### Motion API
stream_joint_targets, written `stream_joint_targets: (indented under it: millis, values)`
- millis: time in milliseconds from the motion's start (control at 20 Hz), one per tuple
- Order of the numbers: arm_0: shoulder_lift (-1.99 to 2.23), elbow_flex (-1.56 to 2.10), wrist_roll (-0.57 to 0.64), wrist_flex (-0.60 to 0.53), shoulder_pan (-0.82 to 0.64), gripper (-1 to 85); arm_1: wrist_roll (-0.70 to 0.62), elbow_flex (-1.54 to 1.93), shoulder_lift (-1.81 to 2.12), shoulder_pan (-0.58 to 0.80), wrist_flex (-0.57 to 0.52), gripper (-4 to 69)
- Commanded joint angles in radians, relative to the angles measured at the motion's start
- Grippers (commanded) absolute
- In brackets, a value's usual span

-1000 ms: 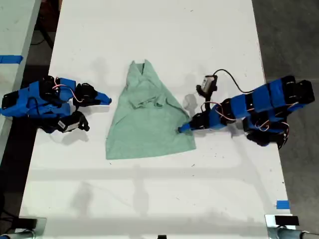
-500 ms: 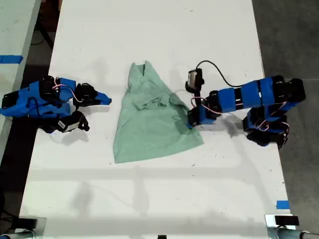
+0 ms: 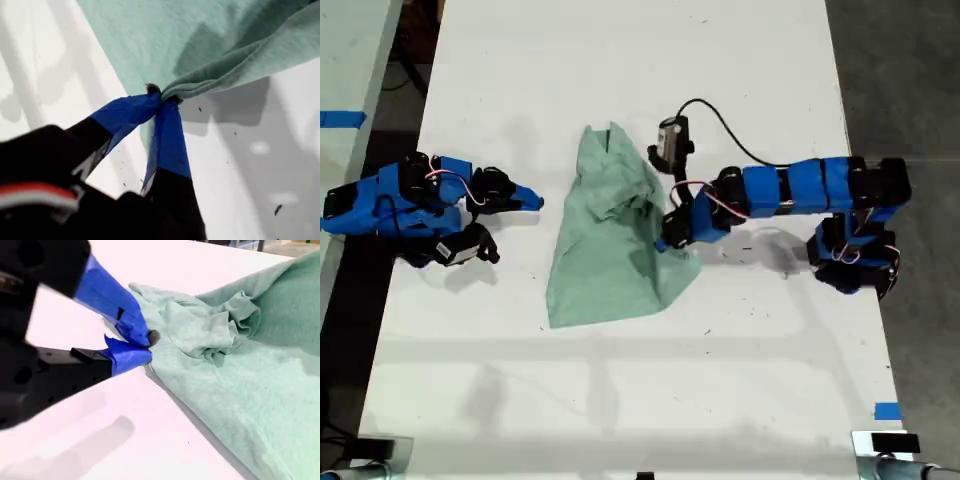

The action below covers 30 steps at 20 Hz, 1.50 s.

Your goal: Fold t shirt

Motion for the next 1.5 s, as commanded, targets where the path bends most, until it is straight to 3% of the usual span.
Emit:
stream_joint_targets:
  millis: [0,150,250,350,650,850,1000,1100,1300,1400,1450]
  values:
    - [0.009,0.044,-0.008,0.000,-0.005,-0.3,-0.034,-0.281,-0.172,-0.052,-0.031,-0.3]
    - [0.009,0.044,-0.008,0.000,-0.003,-0.3,-0.014,-0.362,-0.341,-0.067,-0.087,2.3]
    - [0.009,0.044,-0.008,0.000,-0.003,-0.3,0.000,-0.359,-0.364,-0.067,-0.086,28.4]
    - [0.009,0.044,-0.008,0.000,-0.003,-0.3,0.000,-0.359,-0.333,-0.066,-0.044,33.4]
    - [0.009,0.044,-0.008,0.000,-0.003,-0.3,0.000,-0.233,-0.063,-0.031,0.112,28.8]
    - [0.009,0.044,-0.008,0.000,-0.005,-0.3,0.006,-0.089,0.109,-0.002,0.127,26.2]
    - [0.009,0.044,-0.008,0.000,0.000,-0.3,0.060,0.124,0.311,0.035,0.207,25.0]
    - [0.009,0.044,-0.006,0.000,0.000,-0.3,0.121,0.433,0.594,0.060,0.183,23.2]
    - [0.009,0.044,-0.006,0.000,-0.005,-0.3,0.219,1.121,1.230,0.060,0.020,15.4]
    - [0.009,0.044,-0.008,0.000,-0.005,-0.3,0.245,1.385,1.410,0.041,-0.063,4.9]
    - [0.009,0.044,-0.009,0.000,-0.005,-0.3,0.252,1.489,1.485,0.041,-0.080,3.1]
